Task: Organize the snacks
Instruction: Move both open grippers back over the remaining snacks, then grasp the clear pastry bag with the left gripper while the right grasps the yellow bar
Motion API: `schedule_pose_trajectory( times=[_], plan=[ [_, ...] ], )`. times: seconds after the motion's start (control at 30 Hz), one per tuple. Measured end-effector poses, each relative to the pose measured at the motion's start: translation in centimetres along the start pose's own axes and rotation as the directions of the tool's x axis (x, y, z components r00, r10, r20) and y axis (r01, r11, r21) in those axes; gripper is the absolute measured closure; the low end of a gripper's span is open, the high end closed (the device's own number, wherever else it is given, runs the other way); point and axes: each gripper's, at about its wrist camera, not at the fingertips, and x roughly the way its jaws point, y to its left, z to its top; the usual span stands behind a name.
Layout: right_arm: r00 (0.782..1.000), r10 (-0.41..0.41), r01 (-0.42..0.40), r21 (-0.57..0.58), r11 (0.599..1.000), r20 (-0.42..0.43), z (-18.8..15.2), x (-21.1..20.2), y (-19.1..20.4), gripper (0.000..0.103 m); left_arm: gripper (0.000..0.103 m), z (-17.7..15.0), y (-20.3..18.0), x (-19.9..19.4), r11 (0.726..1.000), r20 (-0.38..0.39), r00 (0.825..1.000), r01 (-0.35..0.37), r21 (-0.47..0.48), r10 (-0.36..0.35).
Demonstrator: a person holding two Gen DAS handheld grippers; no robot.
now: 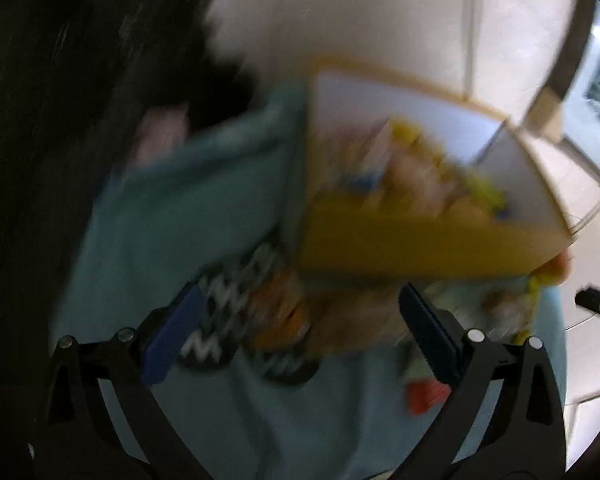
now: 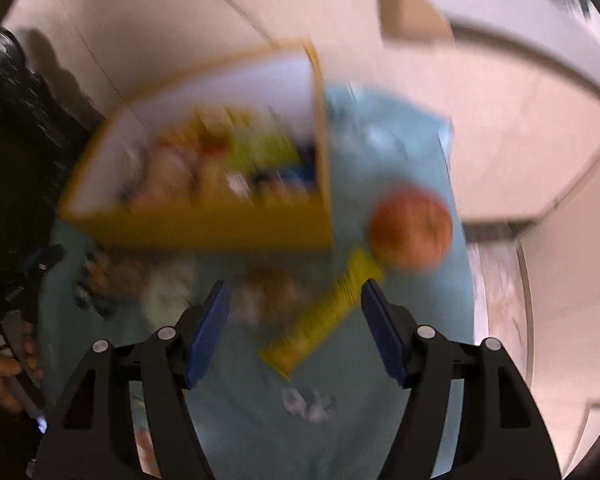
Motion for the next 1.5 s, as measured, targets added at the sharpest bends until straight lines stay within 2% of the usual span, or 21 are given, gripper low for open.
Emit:
schedule_pose_trajectory(
  times=[0.1,0.2,0.37,0.43,0.6,0.63,0.7,0.73,0.77,0.8,0.83,0.87,0.9,0.93,1.03,1.27,1.37,1.5],
  plan=[
    [0.999,-0.028,0.029,0.040,0.999,-0.033,-1.7,2.2,-1.0,0.035,0.003,-1.5,1.8,1.7,0.999,-0.037,0.999,-0.040,-0.031,0.039],
    [0.998,-0.047,0.051,0.081,0.995,-0.051,-2.1,3.6,-1.7,0.035,0.003,-1.9,1.2,2.4,1.000,-0.025,0.999,-0.022,-0.003,0.022],
    [0.997,-0.057,0.062,0.100,0.993,-0.051,-1.9,4.8,-1.5,0.035,0.003,-1.3,-3.6,3.6,0.993,-0.009,0.999,0.036,0.109,-0.036],
    [0.997,-0.066,0.071,0.110,0.991,-0.046,-1.6,5.2,-1.2,0.035,0.003,-1.2,-5.3,4.6,0.990,-0.013,0.999,0.037,0.135,-0.035],
    [0.996,-0.070,0.078,0.168,0.983,-0.053,-1.3,6.4,-1.3,0.030,0.003,-1.6,-6.9,7.8,0.989,-0.034,0.999,-0.024,0.144,0.029],
    [0.996,-0.070,0.079,0.167,0.983,-0.056,-1.5,6.7,-1.2,0.028,0.002,-1.8,-7.1,7.9,0.988,-0.019,0.999,-0.035,0.152,0.039],
    [0.995,-0.055,0.066,0.143,0.988,-0.078,-2.3,7.7,-0.7,0.023,0.002,-2.5,-8.0,8.5,0.976,-0.008,0.998,-0.054,0.210,0.057],
    [0.995,-0.076,0.083,0.104,0.991,-0.070,-2.5,7.7,-0.2,0.021,0.002,-2.9,-8.4,8.7,0.966,-0.004,0.997,-0.068,0.250,0.071],
    [0.992,-0.103,0.106,0.040,0.994,-0.069,-2.8,7.8,0.6,0.022,0.003,-3.4,-8.5,8.5,0.955,0.002,0.997,-0.073,0.286,0.076],
    [0.994,-0.095,0.095,-0.003,0.995,-0.057,-3.0,7.7,1.1,0.029,0.010,-3.6,-8.5,8.4,0.951,0.008,0.998,-0.065,0.302,0.066],
    [0.992,-0.111,0.108,-0.057,0.993,-0.057,-3.2,7.5,1.6,0.056,0.026,-3.9,-8.3,8.1,0.951,0.004,0.999,-0.033,0.309,0.034],
    [0.993,-0.108,0.100,-0.126,0.987,-0.053,-3.6,7.3,2.3,0.071,0.032,-4.2,-8.2,7.8,0.949,-0.004,1.000,-0.008,0.315,0.009],
    [0.994,-0.089,0.079,-0.145,0.986,-0.063,-4.1,7.1,2.4,0.072,0.036,-4.4,-8.0,7.6,0.948,-0.006,1.000,0.003,0.317,-0.001],
    [0.995,-0.074,0.063,-0.157,0.986,-0.069,-4.6,6.8,2.4,0.081,0.042,-4.7,-7.6,7.1,0.949,-0.009,1.000,0.025,0.313,-0.023],
    [0.996,-0.055,0.042,-0.182,0.982,-0.068,-7.0,5.4,1.9,0.082,0.046,-5.7,-6.0,5.8,0.959,-0.021,0.997,0.081,0.273,-0.078],
    [0.995,0.045,-0.058,-0.149,0.987,-0.084,-11.3,2.5,1.3,0.082,0.047,-8.8,-4.2,2.7,0.966,-0.019,0.993,0.116,0.233,-0.115],
    [0.993,0.077,-0.090,-0.161,0.983,-0.085,-12.2,1.0,1.6,0.082,0.047,-9.1,-4.1,1.7,0.969,-0.011,0.993,0.119,0.218,-0.119],
    [0.994,0.081,-0.093,-0.172,0.981,-0.073,-12.2,-0.2,1.5,0.082,0.047,-9.7,-3.7,-0.2,0.966,0.002,0.991,0.127,0.224,-0.130]
  ],
)
